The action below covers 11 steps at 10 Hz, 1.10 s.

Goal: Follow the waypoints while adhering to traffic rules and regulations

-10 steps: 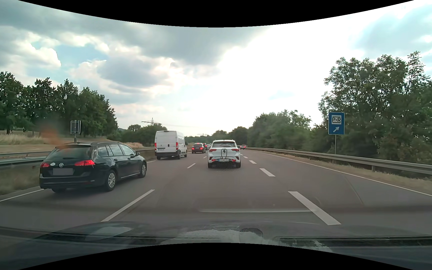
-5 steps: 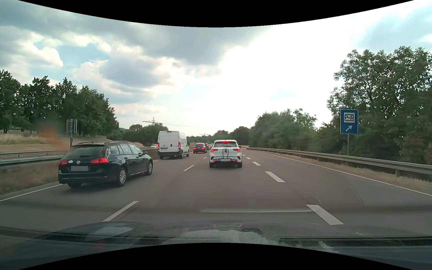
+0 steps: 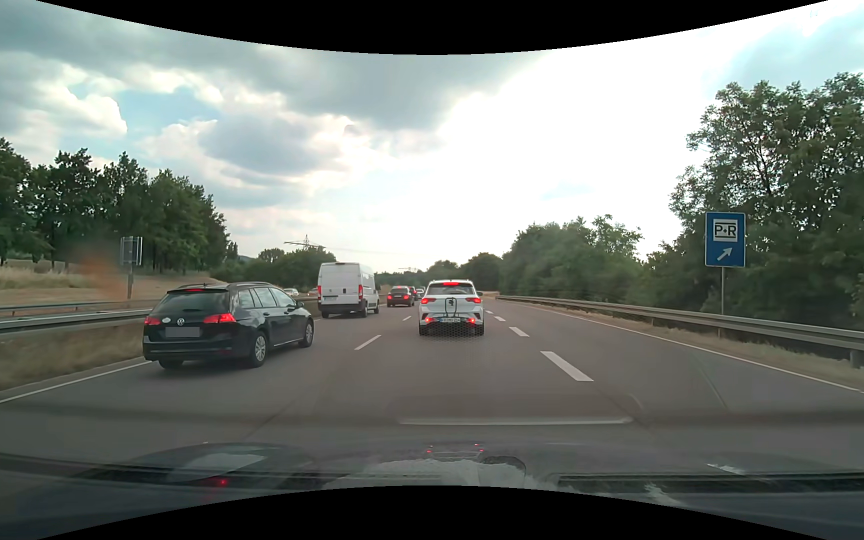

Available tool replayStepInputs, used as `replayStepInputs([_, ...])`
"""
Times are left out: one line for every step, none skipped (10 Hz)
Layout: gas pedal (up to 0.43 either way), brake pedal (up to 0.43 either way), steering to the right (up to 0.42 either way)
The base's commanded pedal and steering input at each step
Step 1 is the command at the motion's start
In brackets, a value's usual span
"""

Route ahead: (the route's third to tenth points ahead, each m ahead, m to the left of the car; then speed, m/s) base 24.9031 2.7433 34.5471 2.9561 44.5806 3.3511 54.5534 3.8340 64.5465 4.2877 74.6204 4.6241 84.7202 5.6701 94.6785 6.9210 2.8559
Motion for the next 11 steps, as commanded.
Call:
replayStepInputs([0.02,0.0,0.004])
replayStepInputs([0.02,0.0,0.003])
replayStepInputs([0.02,0.0,0.003])
replayStepInputs([0.02,0.0,0.004])
replayStepInputs([0.02,0.0,0.002])
replayStepInputs([0.02,0.0,0.001])
replayStepInputs([0.02,0.0,0.001])
replayStepInputs([0.02,0.0,0.001])
replayStepInputs([0.02,0.0,0.001])
replayStepInputs([0.02,0.0,0.001])
replayStepInputs([0.02,0.0,0.0])
